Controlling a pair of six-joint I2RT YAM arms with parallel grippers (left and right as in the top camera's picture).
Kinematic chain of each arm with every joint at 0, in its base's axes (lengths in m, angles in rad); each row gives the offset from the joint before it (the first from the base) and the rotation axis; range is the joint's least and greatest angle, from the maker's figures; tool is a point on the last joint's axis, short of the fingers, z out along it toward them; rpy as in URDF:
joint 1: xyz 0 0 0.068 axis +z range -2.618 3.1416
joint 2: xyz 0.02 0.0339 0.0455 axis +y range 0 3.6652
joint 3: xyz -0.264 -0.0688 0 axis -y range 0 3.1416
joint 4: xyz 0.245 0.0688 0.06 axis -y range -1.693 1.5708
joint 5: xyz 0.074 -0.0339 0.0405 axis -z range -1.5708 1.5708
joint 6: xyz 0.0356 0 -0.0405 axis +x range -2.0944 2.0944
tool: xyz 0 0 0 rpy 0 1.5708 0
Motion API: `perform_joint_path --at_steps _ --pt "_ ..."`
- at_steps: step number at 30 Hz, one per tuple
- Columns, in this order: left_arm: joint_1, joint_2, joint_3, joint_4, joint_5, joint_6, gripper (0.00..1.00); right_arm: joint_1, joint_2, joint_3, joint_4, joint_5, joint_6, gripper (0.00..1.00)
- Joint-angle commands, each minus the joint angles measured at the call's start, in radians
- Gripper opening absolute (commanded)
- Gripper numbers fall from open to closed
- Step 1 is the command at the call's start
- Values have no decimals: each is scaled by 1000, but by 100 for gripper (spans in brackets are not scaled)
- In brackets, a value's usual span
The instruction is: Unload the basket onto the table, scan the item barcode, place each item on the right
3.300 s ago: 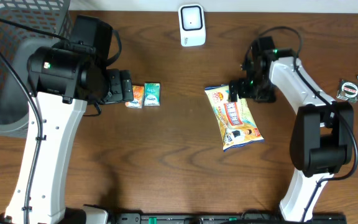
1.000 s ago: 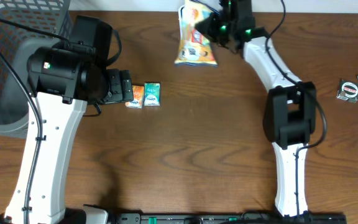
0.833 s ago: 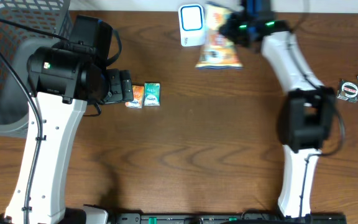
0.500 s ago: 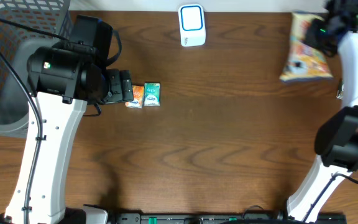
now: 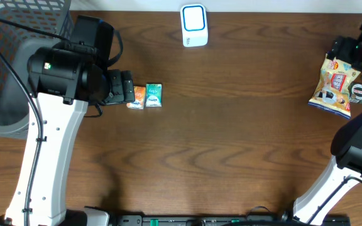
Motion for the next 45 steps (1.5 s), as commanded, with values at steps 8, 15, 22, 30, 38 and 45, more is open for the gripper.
perform_joint_path --at_steps 8,15,22,30,38,45 --pt "0 0 -3 -5 -5 -5 98 176 1 -2 -96 -601 -16 99" --pt "0 0 -3 -4 -5 -5 98 431 2 -2 -70 -595 -16 97" --pt "0 0 -3 -5 -5 -5 98 702 31 -2 53 -396 189 84" --pt "0 0 -3 -4 -5 -5 98 880 158 -2 234 -380 406 92" --pt "0 0 -3 -4 -5 -5 98 951 290 -2 287 -389 535 71" --pt "0 0 -3 -4 -5 -5 98 1004 335 -2 301 -385 558 68"
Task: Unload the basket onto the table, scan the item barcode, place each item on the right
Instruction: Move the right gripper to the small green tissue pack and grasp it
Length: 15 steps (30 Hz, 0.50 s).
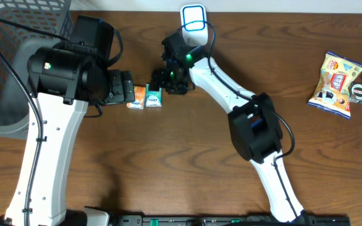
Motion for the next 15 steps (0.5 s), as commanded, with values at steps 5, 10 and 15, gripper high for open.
perform_joint_path --at_steps 5,10,15 --pt "0 0 -3 -4 -5 -5 98 38 63 2 -14 21 39 48" --pt "0 0 -3 -4 -5 -5 98 27 61 3 -87 55 -47 13" --pt "0 0 -3 -5 -5 -5 98 -21 13 4 -208 63 -124 1"
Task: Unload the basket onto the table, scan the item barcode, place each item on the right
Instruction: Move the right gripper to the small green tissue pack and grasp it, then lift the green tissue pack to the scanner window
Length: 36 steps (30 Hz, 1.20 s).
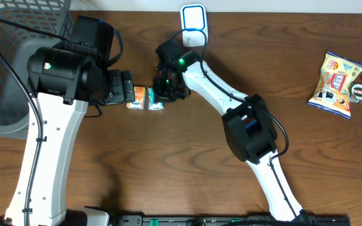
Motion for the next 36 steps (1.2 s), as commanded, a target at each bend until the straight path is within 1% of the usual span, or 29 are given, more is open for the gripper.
perform_joint_path --at_steps 1,3,4,5,8,12,13,15,18,21,24,27,28,29,31,32,34,36 --pt "0 0 -3 -5 -5 -5 98 -55 -28 -15 -86 61 -92 1" --pt "0 0 -3 -5 -5 -5 98 -81 -58 -15 -132 32 -156 1" --pt "0 0 -3 -5 -5 -5 98 -98 -78 -15 -160 -23 -228 1" --pt "0 0 -3 -5 -5 -5 98 -119 -101 -15 -193 -119 -329 1" --pt "0 0 -3 -5 -5 -5 98 -156 -122 -15 -236 -308 -465 1" --pt "0 0 -3 -5 -5 -5 97 -214 -128 -15 -316 -634 -665 1" --pt "0 0 -3 -5 -5 -5 98 -229 -127 -15 -353 -707 -739 1" --pt "0 0 -3 -5 -5 -5 98 -250 -127 -15 -412 -760 -831 1" --pt "0 0 -3 -5 -5 -5 98 -275 -127 -15 -473 -757 -893 1" --pt "0 0 -3 -5 -5 -5 98 -286 -127 -15 -509 -747 -929 1" --pt "0 0 -3 -5 -5 -5 98 -289 -127 -15 -517 -734 -933 1" --pt "0 0 -3 -5 -5 -5 97 -288 -127 -15 -501 -650 -924 1" --pt "0 0 -3 -5 -5 -5 98 -287 -127 -15 -483 -597 -887 1" --pt "0 0 -3 -5 -5 -5 98 -284 -127 -15 -462 -521 -818 1" --pt "0 0 -3 -5 -5 -5 98 -274 -127 -15 -432 -315 -648 1" --pt "0 0 -3 -5 -5 -5 98 -267 -127 -15 -430 -219 -594 1" --pt "0 0 -3 -5 -5 -5 98 -249 -130 -12 -430 -3 -530 1" --pt "0 0 -3 -5 -5 -5 98 -242 -131 0 -430 148 -473 1"
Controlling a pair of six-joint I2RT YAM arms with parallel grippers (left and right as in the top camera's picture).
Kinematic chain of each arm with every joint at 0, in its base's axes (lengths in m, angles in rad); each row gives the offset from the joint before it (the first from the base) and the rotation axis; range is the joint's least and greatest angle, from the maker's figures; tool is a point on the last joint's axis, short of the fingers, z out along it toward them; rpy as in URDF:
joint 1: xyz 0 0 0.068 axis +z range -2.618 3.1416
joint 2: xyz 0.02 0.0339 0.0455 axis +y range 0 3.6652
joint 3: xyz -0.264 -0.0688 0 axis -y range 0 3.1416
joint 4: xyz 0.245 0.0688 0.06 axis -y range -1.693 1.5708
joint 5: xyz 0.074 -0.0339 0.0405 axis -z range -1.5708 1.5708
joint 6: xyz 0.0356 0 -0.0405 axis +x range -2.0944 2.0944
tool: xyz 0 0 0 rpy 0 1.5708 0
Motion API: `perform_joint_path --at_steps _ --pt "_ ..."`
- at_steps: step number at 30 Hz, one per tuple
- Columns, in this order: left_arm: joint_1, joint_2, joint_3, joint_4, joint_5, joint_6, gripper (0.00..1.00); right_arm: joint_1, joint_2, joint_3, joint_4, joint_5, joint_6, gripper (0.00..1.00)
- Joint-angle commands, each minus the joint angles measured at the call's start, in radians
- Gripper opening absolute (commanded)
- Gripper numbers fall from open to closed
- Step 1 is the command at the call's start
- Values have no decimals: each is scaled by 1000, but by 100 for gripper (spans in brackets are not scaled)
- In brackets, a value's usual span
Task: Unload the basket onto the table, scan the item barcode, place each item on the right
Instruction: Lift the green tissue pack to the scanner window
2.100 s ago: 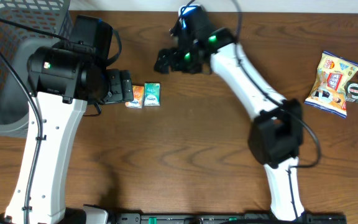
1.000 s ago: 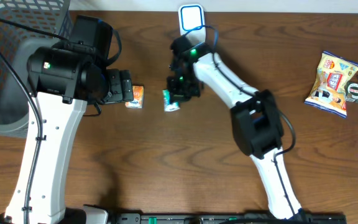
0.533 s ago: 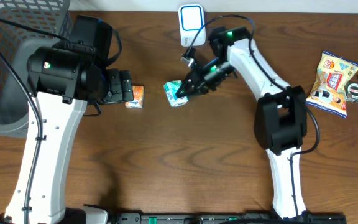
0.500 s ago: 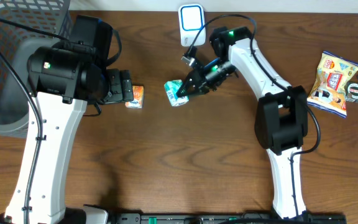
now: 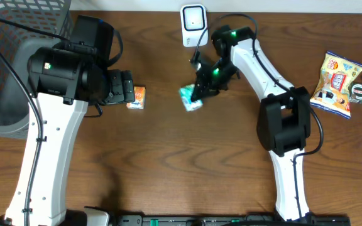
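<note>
The overhead view is the only one given. A small teal packet [image 5: 190, 98] hangs tilted above the table's middle, with my right gripper [image 5: 198, 92] shut on its upper right edge. The white barcode scanner [image 5: 193, 24] stands at the table's far edge, a little behind and left of the packet. A small orange packet [image 5: 137, 97] lies on the table right at the tip of my left gripper [image 5: 128, 88]; whether that gripper is open or shut does not show.
A dark mesh basket [image 5: 8, 63] fills the far left corner. A yellow snack bag [image 5: 337, 85] and a small teal wrapper lie at the right edge. My left arm's white link runs down the left side.
The right gripper was down on the teal packet beside the orange one. Now it holds that packet off the table, further right and nearer the scanner. The orange packet and left arm stayed put.
First both packets lay side by side at the left gripper's tip, with the right arm back at the right edge. Then the right arm was over the teal packet, then down on it. Now the teal packet is held up right of its old spot.
</note>
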Motion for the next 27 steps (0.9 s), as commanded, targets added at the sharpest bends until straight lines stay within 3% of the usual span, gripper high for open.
perform_joint_path --at_steps 1,4,7,13,21,27 --pt "0 0 -3 -4 -5 -5 98 25 -33 25 2 443 199 1" --pt "0 0 -3 -5 -5 -5 98 25 -33 76 38 622 216 1" --pt "0 0 -3 -5 -5 -5 98 31 -33 125 140 739 100 1" --pt "0 0 -3 -4 -5 -5 98 69 -30 144 489 986 -63 1" --pt "0 0 -3 -4 -5 -5 98 86 -16 143 969 1015 -369 1" --pt "0 0 -3 -4 -5 -5 98 77 -2 143 1072 953 -436 1"
